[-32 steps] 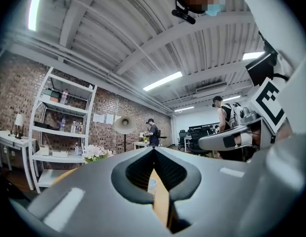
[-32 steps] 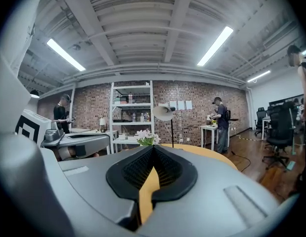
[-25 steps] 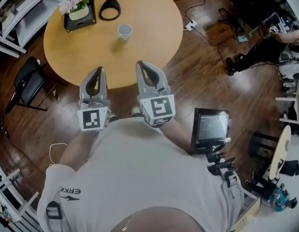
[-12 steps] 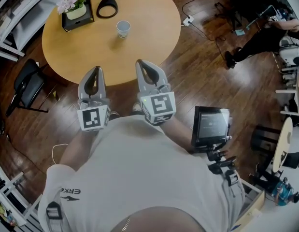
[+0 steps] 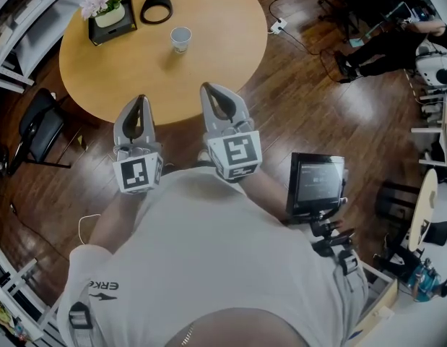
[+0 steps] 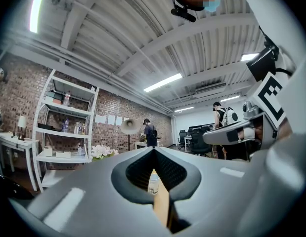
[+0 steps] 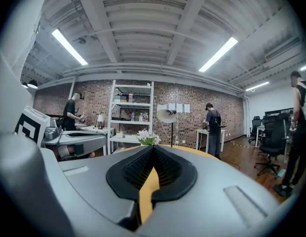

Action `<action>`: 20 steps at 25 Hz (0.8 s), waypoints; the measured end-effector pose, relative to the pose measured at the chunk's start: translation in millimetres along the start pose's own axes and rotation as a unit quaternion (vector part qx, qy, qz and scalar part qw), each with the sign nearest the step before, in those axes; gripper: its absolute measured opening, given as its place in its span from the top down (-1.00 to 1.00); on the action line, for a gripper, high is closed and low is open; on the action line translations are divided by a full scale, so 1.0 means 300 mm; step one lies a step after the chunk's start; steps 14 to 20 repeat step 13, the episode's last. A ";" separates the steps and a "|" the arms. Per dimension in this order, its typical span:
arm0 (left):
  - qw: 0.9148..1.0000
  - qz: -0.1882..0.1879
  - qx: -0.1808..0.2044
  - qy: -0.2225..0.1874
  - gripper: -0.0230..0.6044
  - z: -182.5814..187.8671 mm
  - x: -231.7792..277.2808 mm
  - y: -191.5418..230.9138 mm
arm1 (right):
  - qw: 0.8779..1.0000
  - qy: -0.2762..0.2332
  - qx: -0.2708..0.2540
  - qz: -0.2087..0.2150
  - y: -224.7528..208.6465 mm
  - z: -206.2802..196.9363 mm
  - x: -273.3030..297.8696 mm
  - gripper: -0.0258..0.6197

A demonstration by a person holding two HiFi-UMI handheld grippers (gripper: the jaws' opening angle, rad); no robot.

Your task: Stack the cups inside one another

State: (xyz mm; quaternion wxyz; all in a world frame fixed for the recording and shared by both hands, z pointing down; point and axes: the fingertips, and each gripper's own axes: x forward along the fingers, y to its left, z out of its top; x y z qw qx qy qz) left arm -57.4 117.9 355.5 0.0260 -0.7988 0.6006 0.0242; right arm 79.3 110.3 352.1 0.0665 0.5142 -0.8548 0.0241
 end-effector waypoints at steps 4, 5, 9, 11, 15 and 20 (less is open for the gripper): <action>1.000 0.000 -0.001 -0.002 0.92 0.002 0.002 -0.001 | 1.000 0.000 -0.002 -0.002 -0.005 0.002 0.000 0.88; 1.000 -0.001 -0.001 -0.003 0.92 0.004 0.002 0.000 | 1.000 0.000 -0.002 -0.002 -0.004 0.002 0.001 0.88; 1.000 -0.001 0.000 -0.004 0.92 0.002 0.002 0.005 | 1.000 -0.001 -0.004 -0.003 -0.001 0.005 0.005 0.88; 1.000 -0.001 -0.001 -0.006 0.92 0.009 0.002 0.007 | 1.000 -0.002 -0.009 -0.003 0.000 0.007 0.008 0.88; 1.000 -0.002 -0.002 -0.008 0.92 0.016 0.002 0.009 | 1.000 -0.005 -0.013 -0.004 0.002 0.012 0.010 0.88; 1.000 -0.002 -0.002 -0.008 0.92 0.016 0.002 0.009 | 1.000 -0.005 -0.013 -0.004 0.002 0.012 0.010 0.88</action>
